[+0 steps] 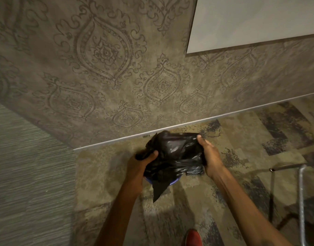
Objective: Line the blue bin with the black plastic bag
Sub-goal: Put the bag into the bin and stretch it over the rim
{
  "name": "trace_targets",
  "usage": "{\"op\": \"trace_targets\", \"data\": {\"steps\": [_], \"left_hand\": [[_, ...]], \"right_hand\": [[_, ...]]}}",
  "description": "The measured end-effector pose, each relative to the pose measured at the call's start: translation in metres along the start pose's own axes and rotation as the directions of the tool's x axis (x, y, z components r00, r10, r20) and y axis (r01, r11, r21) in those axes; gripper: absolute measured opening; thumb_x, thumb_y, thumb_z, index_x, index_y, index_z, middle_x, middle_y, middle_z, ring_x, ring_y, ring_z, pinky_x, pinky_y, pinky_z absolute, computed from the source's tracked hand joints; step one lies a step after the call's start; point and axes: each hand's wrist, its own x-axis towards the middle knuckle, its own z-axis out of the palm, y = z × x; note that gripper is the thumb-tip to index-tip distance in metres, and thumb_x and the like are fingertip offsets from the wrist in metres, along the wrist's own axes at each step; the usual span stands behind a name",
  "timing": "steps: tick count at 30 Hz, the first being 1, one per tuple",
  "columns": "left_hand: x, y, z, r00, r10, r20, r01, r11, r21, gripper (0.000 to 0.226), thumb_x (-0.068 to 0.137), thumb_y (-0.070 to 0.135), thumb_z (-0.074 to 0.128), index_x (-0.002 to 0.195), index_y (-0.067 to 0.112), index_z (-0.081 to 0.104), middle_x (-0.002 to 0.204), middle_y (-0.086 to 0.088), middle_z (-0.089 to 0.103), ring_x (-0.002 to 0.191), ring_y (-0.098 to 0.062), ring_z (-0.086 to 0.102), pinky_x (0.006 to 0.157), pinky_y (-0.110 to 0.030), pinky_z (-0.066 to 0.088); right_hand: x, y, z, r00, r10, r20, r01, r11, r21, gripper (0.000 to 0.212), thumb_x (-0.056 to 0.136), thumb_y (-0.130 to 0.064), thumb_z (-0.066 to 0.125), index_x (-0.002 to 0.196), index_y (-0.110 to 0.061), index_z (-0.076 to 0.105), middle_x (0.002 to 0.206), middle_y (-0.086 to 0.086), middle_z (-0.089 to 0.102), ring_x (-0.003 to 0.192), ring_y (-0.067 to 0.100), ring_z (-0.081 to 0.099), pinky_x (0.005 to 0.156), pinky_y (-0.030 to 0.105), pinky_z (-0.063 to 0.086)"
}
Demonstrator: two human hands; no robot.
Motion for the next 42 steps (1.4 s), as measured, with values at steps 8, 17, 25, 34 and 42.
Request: {"op": "trace_targets", "data": {"steps": [8, 17, 25, 34, 42], "left_hand": [[0.01, -0.032, -0.028, 0.957, 0.172, -0.236, -0.101, 0.953, 0.285, 0.003, 0.087, 0.031, 0.07, 0.086, 0.028, 0.071, 0.081, 0.009, 0.072, 0.085, -0.02, 0.071, 0.075, -0.031, 0.055], [0.024, -0.031, -0.031, 0.919, -0.338, -0.203, 0.175, 0.81, -0.559, 0.05, 0.102, 0.028, 0.045, 0.145, 0.003, 0.038, 0.15, -0.015, 0.044, 0.126, -0.025, 0.054, 0.086, -0.028, 0.049], [0.033, -0.048, -0.017, 0.867, -0.391, -0.309, 0.169, 0.814, -0.556, 0.027, 0.105, 0.022, 0.039, 0.094, 0.006, 0.057, 0.089, -0.009, 0.056, 0.076, -0.028, 0.055, 0.056, -0.03, 0.055], [0.067, -0.065, -0.007, 0.832, -0.51, -0.218, 0.35, 0.787, -0.508, 0.022, 0.103, 0.023, 0.045, 0.092, 0.015, 0.062, 0.084, -0.003, 0.062, 0.07, -0.012, 0.056, 0.057, -0.019, 0.048], [0.073, -0.061, 0.014, 0.964, -0.208, -0.163, 0.119, 0.894, -0.433, 0.042, 0.102, 0.039, 0.039, 0.107, 0.006, 0.064, 0.091, -0.012, 0.069, 0.088, -0.028, 0.066, 0.085, -0.042, 0.052]], "right_hand": [[0.02, -0.015, 0.003, 0.952, 0.303, 0.052, -0.294, 0.847, 0.444, 0.046, 0.097, -0.04, 0.055, 0.126, -0.005, 0.059, 0.118, 0.021, 0.068, 0.101, 0.036, 0.066, 0.075, 0.048, 0.055], [0.011, 0.019, -0.015, 0.983, 0.032, -0.183, -0.017, 0.996, 0.085, 0.029, 0.088, -0.036, 0.068, 0.106, -0.015, 0.074, 0.087, 0.009, 0.079, 0.071, 0.028, 0.075, 0.055, 0.035, 0.059], [0.049, 0.038, -0.046, 0.927, 0.152, -0.342, -0.065, 0.965, 0.254, 0.013, 0.099, -0.021, 0.052, 0.089, -0.018, 0.061, 0.082, -0.001, 0.063, 0.071, 0.014, 0.059, 0.054, 0.028, 0.047], [0.074, 0.022, -0.075, 0.931, 0.358, 0.067, -0.356, 0.933, -0.044, 0.034, 0.085, -0.021, 0.05, 0.108, -0.002, 0.066, 0.097, 0.019, 0.071, 0.081, 0.033, 0.067, 0.073, 0.039, 0.056], [0.08, 0.024, -0.051, 0.818, 0.367, 0.443, 0.122, 0.641, -0.758, 0.057, 0.072, -0.036, 0.085, 0.124, -0.022, 0.067, 0.124, -0.001, 0.066, 0.106, 0.014, 0.064, 0.091, 0.029, 0.051]]}}
